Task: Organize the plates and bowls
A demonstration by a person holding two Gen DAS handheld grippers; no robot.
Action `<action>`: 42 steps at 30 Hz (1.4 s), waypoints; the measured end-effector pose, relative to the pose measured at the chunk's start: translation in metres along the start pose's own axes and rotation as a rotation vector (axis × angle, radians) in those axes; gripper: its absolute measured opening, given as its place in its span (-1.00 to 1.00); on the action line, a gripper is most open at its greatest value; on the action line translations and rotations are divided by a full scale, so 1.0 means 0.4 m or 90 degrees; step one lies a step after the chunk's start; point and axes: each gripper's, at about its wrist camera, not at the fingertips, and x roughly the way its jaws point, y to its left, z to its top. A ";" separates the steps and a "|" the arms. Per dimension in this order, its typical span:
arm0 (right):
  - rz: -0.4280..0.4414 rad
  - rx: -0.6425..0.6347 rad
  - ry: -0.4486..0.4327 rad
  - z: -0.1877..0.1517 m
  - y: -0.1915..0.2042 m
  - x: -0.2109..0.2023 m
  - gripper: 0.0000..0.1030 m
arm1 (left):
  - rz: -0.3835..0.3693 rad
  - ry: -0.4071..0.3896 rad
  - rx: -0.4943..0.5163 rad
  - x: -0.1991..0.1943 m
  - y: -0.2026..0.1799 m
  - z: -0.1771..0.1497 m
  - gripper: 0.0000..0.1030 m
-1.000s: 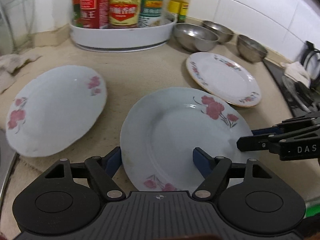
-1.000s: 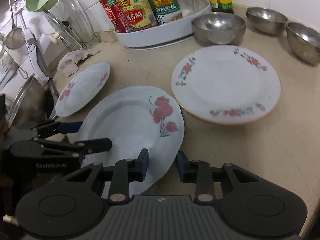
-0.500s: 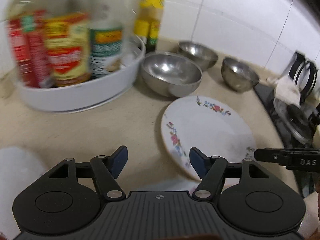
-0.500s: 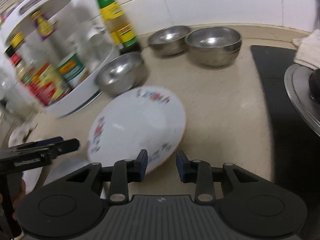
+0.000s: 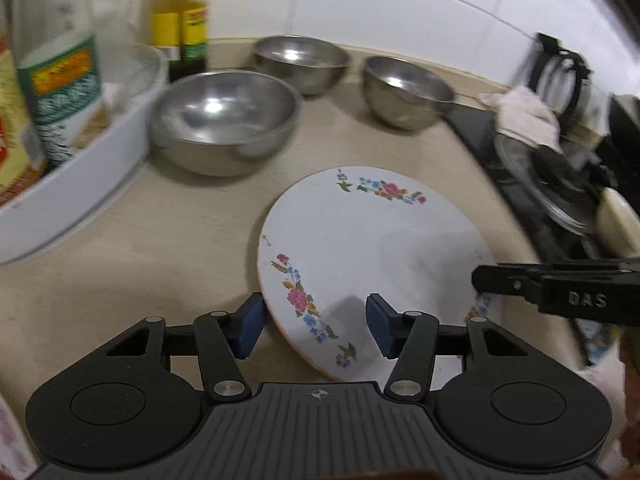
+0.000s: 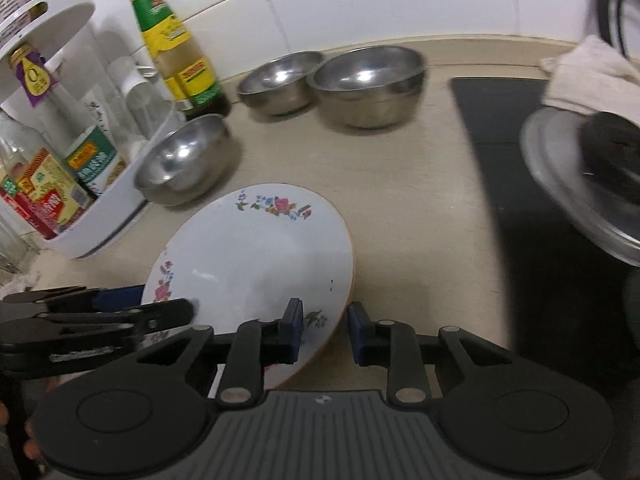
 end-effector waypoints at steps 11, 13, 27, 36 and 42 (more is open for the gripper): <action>0.105 -0.103 0.004 -0.068 0.090 -0.137 -0.55 | 0.029 -0.064 -0.061 -0.214 0.066 -0.095 0.39; 0.158 -0.121 0.045 -0.082 0.120 -0.121 -0.55 | 0.052 -0.056 -0.081 -0.256 0.083 -0.133 0.40; 0.261 -0.117 0.151 -0.122 0.149 -0.014 -0.52 | 0.094 0.012 -0.249 -0.291 0.140 -0.322 0.36; 0.281 -0.103 0.155 -0.149 0.137 -0.029 -0.54 | 0.126 0.006 -0.176 -0.261 0.076 -0.318 0.35; 0.246 -0.118 0.112 -0.143 0.139 -0.056 -0.56 | 0.130 0.003 -0.180 -0.261 0.072 -0.303 0.11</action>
